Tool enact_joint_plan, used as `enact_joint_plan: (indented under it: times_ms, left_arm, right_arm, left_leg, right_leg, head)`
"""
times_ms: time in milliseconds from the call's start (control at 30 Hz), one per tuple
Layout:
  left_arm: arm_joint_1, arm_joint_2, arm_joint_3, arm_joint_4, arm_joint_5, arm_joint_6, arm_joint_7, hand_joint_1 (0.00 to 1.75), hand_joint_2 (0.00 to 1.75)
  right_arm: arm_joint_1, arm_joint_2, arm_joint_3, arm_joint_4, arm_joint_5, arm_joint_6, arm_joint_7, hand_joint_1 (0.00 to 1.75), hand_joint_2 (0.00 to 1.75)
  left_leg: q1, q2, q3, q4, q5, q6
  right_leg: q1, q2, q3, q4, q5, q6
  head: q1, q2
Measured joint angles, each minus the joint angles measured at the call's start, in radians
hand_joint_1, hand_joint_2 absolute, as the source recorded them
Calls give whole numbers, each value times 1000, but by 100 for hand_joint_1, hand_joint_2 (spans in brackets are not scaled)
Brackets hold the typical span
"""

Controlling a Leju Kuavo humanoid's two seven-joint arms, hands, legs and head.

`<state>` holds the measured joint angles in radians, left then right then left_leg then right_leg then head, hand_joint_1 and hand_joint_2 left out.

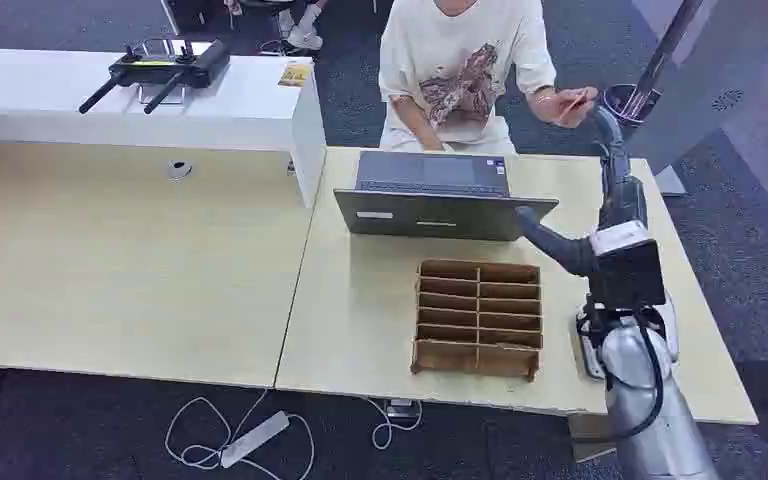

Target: Pass the card to the sensor for recognition and then transmit it.

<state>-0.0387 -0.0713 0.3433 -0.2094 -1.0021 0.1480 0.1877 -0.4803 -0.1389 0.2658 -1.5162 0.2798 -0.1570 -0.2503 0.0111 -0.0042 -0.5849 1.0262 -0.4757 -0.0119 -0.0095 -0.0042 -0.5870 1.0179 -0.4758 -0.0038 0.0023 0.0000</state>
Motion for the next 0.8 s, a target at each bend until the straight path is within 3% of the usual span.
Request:
enact_joint_plan:
  times_ms: [167, 267, 333, 533, 633, 800]
  left_arm:
    - [0, -3, 2, 0, -18, 4, -8, 0, 0]
    - [0, -5, 3, 0, -37, 2, -8, 0, 0]
    - [0, -5, 3, 0, -47, 0, -8, 0, 0]
    - [0, -5, 3, 0, -48, 0, -8, 0, 0]
    - [0, -8, 3, 0, -62, -5, -6, 0, 0]
    - [0, -8, 6, 0, -65, -4, -6, 0, 0]
  right_arm:
    - [-182, 17, 56, 154, 293, -168, 72, 0, 175]
    - [-268, 34, 66, 241, 410, -191, 112, 0, 175]
    - [-318, 47, 68, 298, 427, -181, 130, 0, 175]
    - [-322, 48, 68, 302, 428, -180, 132, 0, 175]
    - [-468, 97, 70, 495, 454, -167, 155, 0, 175]
    - [-489, 106, 73, 532, 477, -170, 166, 0, 175]
  left_leg:
    - [0, 0, 0, 0, 2, -1]
    - [0, -1, 0, 0, 2, -1]
    - [0, 0, 0, 0, 2, -1]
    - [0, 0, 0, 0, 2, -1]
    - [0, -1, 0, 0, 2, -1]
    - [0, -1, 0, 0, 2, -1]
  right_leg:
    - [0, -1, 0, 0, 1, 0]
    - [0, -1, 0, 1, 1, -1]
    - [0, -1, 0, 1, 1, -1]
    - [0, -1, 0, 1, 1, -1]
    - [0, -1, 0, 1, 1, -1]
    - [0, -1, 0, 1, 1, -1]
  head:
    - [-1, 0]
    - [-1, 0]
    - [-1, 0]
    - [-1, 0]
    - [-1, 0]
    - [0, 0]
